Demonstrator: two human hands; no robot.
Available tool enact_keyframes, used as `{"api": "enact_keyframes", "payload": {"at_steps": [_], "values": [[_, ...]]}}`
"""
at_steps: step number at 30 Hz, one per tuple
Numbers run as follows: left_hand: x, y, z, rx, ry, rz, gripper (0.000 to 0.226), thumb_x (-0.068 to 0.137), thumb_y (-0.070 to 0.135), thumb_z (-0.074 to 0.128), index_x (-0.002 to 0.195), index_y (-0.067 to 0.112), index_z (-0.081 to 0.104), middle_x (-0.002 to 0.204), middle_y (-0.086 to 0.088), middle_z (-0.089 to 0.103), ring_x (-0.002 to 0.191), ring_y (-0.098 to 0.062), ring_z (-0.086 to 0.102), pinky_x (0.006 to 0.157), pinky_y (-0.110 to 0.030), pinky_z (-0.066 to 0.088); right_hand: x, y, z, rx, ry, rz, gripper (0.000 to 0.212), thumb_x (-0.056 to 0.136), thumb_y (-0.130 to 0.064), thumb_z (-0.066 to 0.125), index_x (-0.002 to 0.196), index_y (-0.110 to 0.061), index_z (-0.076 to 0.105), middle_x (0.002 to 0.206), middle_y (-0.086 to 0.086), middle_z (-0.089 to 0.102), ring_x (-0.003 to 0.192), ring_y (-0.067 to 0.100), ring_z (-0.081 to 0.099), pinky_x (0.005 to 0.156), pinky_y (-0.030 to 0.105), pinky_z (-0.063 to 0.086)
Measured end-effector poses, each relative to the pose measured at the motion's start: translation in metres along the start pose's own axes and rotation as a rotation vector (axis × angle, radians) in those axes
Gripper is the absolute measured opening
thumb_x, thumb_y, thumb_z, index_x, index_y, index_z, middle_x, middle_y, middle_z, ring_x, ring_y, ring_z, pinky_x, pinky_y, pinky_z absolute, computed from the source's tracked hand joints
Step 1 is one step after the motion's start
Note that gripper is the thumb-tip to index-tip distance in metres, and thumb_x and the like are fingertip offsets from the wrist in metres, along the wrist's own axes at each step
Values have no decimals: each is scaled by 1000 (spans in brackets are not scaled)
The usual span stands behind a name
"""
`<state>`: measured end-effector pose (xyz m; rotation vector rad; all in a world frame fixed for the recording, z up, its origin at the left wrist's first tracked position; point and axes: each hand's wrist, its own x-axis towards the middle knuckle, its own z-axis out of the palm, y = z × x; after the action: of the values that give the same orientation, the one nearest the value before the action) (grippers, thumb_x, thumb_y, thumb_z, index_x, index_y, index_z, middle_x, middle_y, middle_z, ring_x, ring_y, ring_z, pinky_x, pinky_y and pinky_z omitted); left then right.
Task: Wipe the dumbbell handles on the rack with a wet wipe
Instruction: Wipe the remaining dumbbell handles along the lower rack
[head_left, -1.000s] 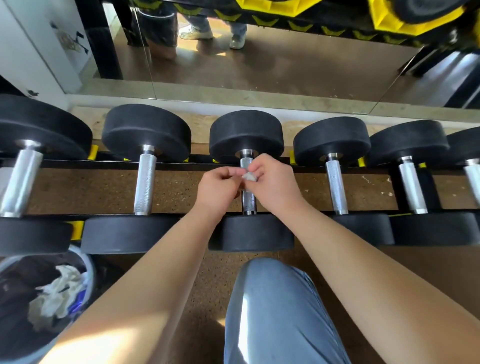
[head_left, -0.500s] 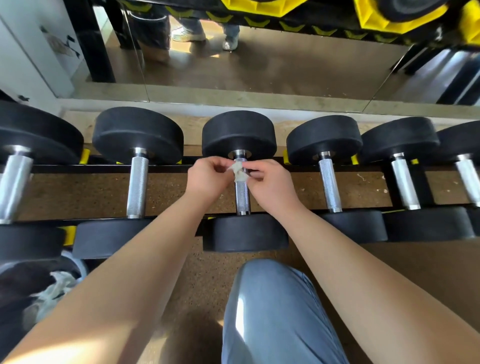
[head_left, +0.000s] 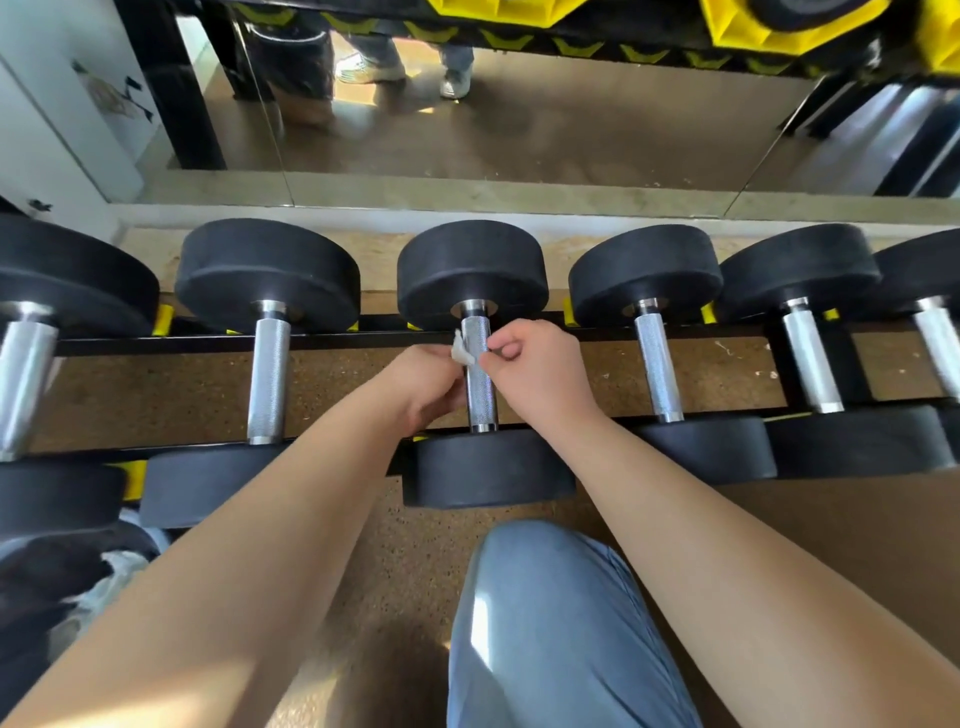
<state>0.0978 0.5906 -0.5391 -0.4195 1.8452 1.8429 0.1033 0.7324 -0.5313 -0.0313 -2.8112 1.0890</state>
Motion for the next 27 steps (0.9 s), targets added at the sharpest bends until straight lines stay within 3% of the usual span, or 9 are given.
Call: {"api": "enact_keyframes", "payload": {"at_steps": [3, 7, 10, 13, 16, 18, 20, 23, 27], "values": [[-14, -1, -9, 204, -1, -57, 20, 98, 1, 58, 84, 10, 68, 72, -7, 66, 59, -10, 61, 62, -20, 58, 2, 0, 1, -15, -16, -29, 16, 85, -16, 74, 98, -24, 76, 94, -6, 64, 77, 2, 58, 80, 19, 52], [-31, 9, -24, 227, 115, -39, 9, 97, 8, 65, 93, 15, 69, 75, -4, 74, 65, -8, 66, 56, -19, 55, 0, -7, -2, -31, -110, -111, 28, 91, -9, 66, 113, -22, 76, 99, -8, 62, 85, 5, 61, 85, 25, 54], [-47, 16, -40, 195, 109, 5, 8, 98, 11, 65, 98, 18, 69, 87, -3, 79, 75, -7, 71, 58, -18, 56, -3, -29, -10, 38, -256, -171, 29, 100, -18, 58, 119, -28, 76, 96, -19, 64, 80, -4, 61, 74, 14, 48], [-62, 20, -60, 280, 146, 80, 12, 95, 10, 67, 94, 21, 72, 94, -8, 79, 84, -14, 71, 79, -29, 61, -9, -63, -5, 165, -445, -146, 25, 99, -38, 64, 121, -32, 75, 107, -24, 70, 96, -5, 67, 85, 15, 54], [-72, 23, -84, 433, 194, 132, 7, 91, 19, 70, 93, 23, 76, 78, -5, 77, 70, -16, 65, 75, -30, 61, -16, -92, 9, 424, -495, -7, 13, 95, -25, 74, 107, -25, 76, 101, -4, 76, 87, 10, 76, 79, 28, 63], [-80, 26, -106, 539, 264, 178, 4, 88, 28, 73, 89, 31, 75, 68, 7, 70, 61, -9, 61, 59, -22, 53, -17, -106, 24, 587, -479, 97, 16, 91, -6, 76, 101, -19, 76, 106, 9, 73, 94, 21, 76, 81, 33, 64], [-84, 26, -134, 625, 360, 229, 12, 87, 26, 72, 90, 37, 74, 81, 13, 73, 75, -5, 66, 72, -23, 54, -15, -115, 44, 630, -409, 180, 28, 85, 2, 79, 104, -17, 72, 114, 12, 68, 101, 27, 72, 82, 37, 64], [-84, 21, -177, 621, 443, 256, 21, 92, 18, 65, 107, 31, 73, 102, 9, 74, 98, -11, 69, 90, -28, 54, -13, -127, 79, 525, -276, 217, 26, 82, -11, 83, 98, -25, 68, 109, 3, 68, 97, 23, 72, 83, 42, 64], [-80, 3, -208, 614, 387, 199, 38, 94, 22, 67, 132, 21, 63, 119, 1, 71, 114, -20, 64, 100, -28, 47, -19, -157, 113, 345, -152, 169, 18, 95, -22, 71, 112, -23, 79, 114, -4, 75, 96, 14, 73, 97, 38, 57]]}}
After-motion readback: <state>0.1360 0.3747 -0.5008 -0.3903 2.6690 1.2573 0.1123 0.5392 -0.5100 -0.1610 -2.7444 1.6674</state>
